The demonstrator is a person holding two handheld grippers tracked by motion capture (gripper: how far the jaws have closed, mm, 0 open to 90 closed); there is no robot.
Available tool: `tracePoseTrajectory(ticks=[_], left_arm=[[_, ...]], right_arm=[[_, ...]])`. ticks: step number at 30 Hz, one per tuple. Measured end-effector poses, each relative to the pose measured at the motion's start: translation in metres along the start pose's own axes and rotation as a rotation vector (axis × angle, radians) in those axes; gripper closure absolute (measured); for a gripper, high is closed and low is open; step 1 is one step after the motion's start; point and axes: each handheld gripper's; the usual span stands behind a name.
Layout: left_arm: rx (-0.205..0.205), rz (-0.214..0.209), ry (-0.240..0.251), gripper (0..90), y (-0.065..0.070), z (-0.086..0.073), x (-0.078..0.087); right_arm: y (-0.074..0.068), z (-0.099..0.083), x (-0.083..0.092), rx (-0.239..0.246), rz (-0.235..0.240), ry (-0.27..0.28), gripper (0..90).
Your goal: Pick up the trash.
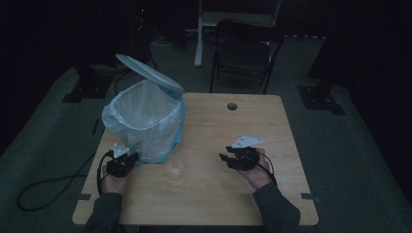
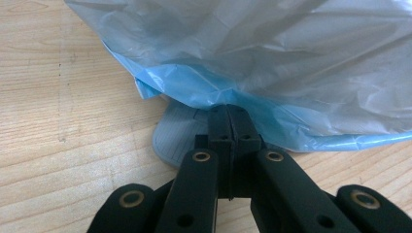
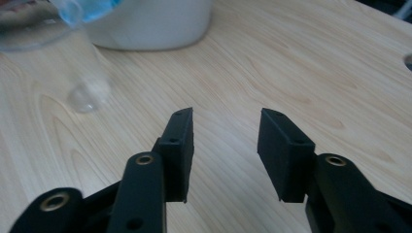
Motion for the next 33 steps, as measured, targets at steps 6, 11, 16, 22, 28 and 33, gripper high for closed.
tracePoseTrajectory(ticks=[6, 11, 16, 22, 28, 33], left_arm=[[0.0, 0.001, 0.002, 90.0, 0.0, 0.0, 0.0], [0.001, 0.0, 0.002, 90.0, 0.0, 0.0, 0.0], [0.0, -0.001, 0.002, 90.0, 0.0, 0.0, 0.0], [-0.002, -0.001, 0.002, 90.0, 0.0, 0.0, 0.0], [-0.002, 0.0, 0.002, 90.0, 0.0, 0.0, 0.0], [-0.002, -0.001, 0.0, 90.0, 0.0, 0.0, 0.0]], right_arm=[[-0.009, 0.011, -0.012, 0.013, 0.046, 0.011, 59.1], [-0.019, 0.021, -0.024, 0.028, 0.083, 0.003, 59.1], [-0.029, 0.031, -0.034, 0.046, 0.116, -0.002, 59.0], [-0.043, 0.042, -0.043, 0.061, 0.162, 0.014, 58.9], [-0.057, 0.05, -0.053, 0.074, 0.204, 0.015, 58.6], [-0.066, 0.056, -0.06, 0.085, 0.229, 0.02, 58.4]])
Point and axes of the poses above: each handheld gripper's, and its own axes: x roughly backward along the jaws, z roughly out of its top, y roughly to its right, and after that the axes turned 5 degrees about y, right-handed
